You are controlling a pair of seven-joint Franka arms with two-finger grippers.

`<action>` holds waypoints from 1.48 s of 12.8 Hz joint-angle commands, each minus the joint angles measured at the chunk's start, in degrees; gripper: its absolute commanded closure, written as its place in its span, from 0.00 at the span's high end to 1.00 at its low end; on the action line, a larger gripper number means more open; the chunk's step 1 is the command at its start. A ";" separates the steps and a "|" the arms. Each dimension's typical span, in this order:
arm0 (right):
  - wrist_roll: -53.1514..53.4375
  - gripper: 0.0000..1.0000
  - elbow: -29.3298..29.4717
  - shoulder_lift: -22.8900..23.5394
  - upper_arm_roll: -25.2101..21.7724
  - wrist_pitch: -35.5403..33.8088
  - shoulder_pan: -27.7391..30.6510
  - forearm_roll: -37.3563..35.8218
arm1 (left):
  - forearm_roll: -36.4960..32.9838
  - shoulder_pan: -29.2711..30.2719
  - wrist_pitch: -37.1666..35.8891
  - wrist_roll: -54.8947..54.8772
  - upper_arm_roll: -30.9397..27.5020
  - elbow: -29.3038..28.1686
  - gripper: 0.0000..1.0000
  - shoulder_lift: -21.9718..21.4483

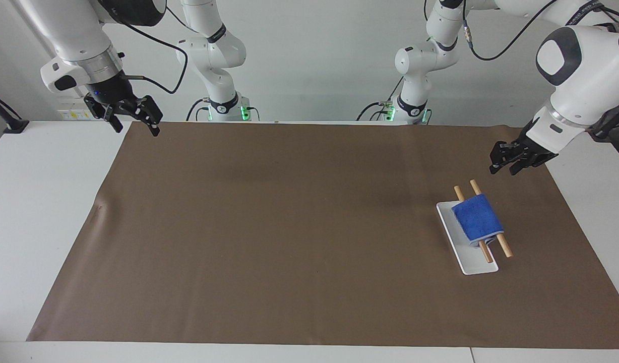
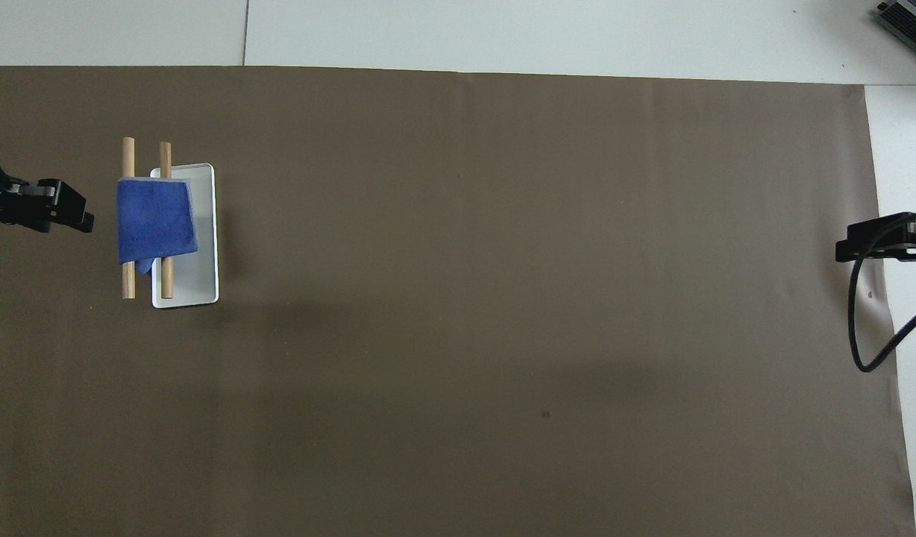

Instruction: Right arm passes towel to left arm to hang

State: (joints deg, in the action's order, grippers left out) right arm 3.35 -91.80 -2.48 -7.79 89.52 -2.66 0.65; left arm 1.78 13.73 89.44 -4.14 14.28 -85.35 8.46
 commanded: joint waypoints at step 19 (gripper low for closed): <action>0.42 1.00 -0.92 -0.60 0.23 1.45 -0.16 -1.35 | -4.42 -5.38 -2.52 8.41 -1.80 -1.22 1.00 -8.10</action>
State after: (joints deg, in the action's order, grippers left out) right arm 3.35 -91.85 -2.45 -7.70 90.52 -3.17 -0.39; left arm -2.89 8.76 85.30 -0.14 12.70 -85.35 1.56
